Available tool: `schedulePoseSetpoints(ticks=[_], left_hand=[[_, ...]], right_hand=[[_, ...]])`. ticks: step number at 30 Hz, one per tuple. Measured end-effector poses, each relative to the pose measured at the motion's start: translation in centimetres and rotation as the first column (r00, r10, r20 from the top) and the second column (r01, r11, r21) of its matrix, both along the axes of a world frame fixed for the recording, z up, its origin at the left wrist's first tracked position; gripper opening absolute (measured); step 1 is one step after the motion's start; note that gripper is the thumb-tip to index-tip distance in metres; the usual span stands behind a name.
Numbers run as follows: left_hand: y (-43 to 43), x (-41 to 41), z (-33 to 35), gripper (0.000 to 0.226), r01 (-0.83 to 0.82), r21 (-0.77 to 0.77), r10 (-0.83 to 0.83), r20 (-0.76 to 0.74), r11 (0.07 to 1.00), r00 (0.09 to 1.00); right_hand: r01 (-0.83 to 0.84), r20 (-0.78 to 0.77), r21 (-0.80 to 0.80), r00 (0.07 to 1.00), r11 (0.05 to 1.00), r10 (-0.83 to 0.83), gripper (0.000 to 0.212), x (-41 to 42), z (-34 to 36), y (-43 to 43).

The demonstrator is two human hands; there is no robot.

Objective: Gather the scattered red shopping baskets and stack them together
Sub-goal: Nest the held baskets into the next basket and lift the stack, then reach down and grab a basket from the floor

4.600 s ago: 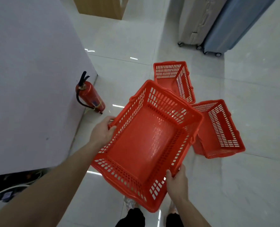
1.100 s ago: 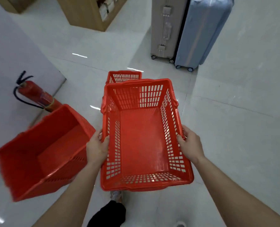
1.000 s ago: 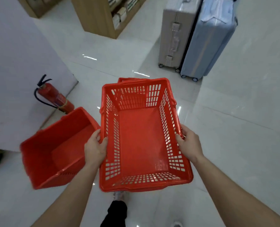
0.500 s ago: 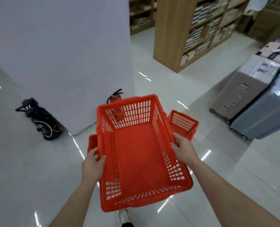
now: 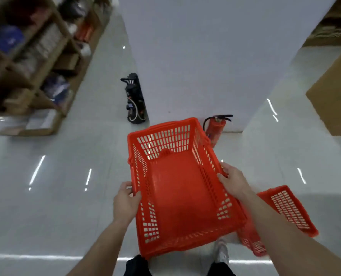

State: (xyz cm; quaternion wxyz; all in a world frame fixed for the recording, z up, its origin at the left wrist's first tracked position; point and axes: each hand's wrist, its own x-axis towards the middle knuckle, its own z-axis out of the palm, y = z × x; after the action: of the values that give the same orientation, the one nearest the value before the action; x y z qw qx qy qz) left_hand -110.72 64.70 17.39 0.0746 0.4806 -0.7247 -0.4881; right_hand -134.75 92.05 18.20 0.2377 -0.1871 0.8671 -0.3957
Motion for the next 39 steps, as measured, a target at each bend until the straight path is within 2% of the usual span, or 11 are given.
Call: schedulePoseSetpoints(ticks=[10, 15, 25, 30, 34, 39], left_hand=[[12.0, -2.6, -4.3, 0.034, -0.399, 0.044, 0.399, 0.005, 0.916, 0.917], [14.4, -3.3, -7.4, 0.036, -0.503, 0.083, 0.503, 0.021, 0.860, 0.864], [16.2, -4.6, -13.6, 0.043, -0.451, 0.150, 0.432, 0.146, 0.880, 0.890], [16.4, -4.3, -15.1, 0.043, -0.475, 0.200, 0.431, 0.225, 0.857, 0.874], [15.5, -4.2, -14.2, 0.057, -0.421, 0.175, 0.367, 0.274, 0.890, 0.889], [13.7, -6.5, -11.4, 0.071, -0.240, 0.118, 0.190, 0.331, 0.963, 0.924]], right_hand=[[-0.347, -0.177, 0.106, 0.916, 0.932, 0.361, 0.040, -11.7, -5.5, -3.0], [-0.441, -0.178, 0.104, 0.874, 0.891, 0.453, 0.035, -13.8, -9.2, -5.4], [-0.503, -0.079, 0.107, 0.855, 0.857, 0.512, 0.037, -16.5, -16.0, -5.7], [-0.424, -0.003, 0.144, 0.903, 0.894, 0.429, 0.036, -16.2, -18.0, -6.1], [-0.414, 0.072, 0.270, 0.909, 0.869, 0.411, 0.052, -15.7, -17.6, -5.5], [-0.399, 0.121, 0.435, 0.914, 0.808, 0.387, 0.068, -15.8, -14.5, -2.7]])
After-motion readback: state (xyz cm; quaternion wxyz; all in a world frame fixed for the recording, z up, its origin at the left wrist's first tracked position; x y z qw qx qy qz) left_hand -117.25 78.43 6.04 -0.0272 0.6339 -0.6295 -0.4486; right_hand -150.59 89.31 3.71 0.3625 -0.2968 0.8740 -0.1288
